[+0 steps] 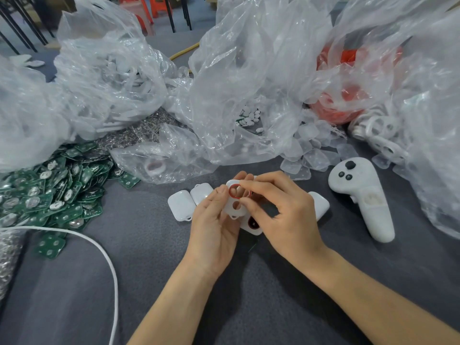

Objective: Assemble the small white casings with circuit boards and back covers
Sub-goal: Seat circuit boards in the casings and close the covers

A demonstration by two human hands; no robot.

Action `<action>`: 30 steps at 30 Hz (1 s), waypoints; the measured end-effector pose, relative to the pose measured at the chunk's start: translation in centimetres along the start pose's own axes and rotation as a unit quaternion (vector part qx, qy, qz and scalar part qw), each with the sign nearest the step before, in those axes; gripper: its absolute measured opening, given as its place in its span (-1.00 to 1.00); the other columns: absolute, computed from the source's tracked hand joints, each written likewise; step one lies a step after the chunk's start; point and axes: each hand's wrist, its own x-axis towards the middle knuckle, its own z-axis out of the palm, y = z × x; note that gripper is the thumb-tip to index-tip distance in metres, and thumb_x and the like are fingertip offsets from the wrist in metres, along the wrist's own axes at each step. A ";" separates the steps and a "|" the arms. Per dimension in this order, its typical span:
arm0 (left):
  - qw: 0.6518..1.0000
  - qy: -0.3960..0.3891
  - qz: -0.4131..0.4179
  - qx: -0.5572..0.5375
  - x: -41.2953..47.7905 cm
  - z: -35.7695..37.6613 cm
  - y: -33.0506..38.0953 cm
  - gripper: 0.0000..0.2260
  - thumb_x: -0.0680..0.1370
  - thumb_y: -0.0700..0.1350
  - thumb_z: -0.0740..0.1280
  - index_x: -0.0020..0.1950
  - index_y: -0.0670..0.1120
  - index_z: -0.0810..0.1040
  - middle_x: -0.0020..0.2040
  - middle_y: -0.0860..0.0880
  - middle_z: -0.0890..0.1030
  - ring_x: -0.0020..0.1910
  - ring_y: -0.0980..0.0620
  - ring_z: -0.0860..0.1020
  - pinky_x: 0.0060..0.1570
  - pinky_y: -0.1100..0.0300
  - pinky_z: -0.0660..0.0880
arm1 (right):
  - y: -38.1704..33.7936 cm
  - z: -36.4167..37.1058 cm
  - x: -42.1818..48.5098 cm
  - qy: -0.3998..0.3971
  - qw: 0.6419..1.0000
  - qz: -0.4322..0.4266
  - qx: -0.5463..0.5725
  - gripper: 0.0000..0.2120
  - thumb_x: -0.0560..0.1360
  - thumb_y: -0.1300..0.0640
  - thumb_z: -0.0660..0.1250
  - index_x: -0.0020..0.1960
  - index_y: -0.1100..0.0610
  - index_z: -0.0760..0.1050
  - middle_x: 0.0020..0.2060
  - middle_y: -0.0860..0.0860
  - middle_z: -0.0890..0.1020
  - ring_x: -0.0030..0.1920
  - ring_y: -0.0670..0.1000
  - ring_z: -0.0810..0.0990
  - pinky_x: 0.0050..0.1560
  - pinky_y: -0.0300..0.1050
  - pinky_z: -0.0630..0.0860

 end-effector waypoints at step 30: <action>0.991 -0.015 0.080 0.110 -0.2 0.0 -0.7 -0.83 0.52 -0.09 0.21 -0.08 -0.19 0.48 -0.18 -0.04 0.64 -0.17 0.06 0.63 -0.20 0.24 0.57 | -0.1 -0.6 0.5 0.004 1.000 -0.020 0.006 -0.80 0.37 0.32 0.49 0.00 0.24 0.65 -0.16 0.10 0.60 -0.20 -0.07 0.58 -0.13 -0.32 0.52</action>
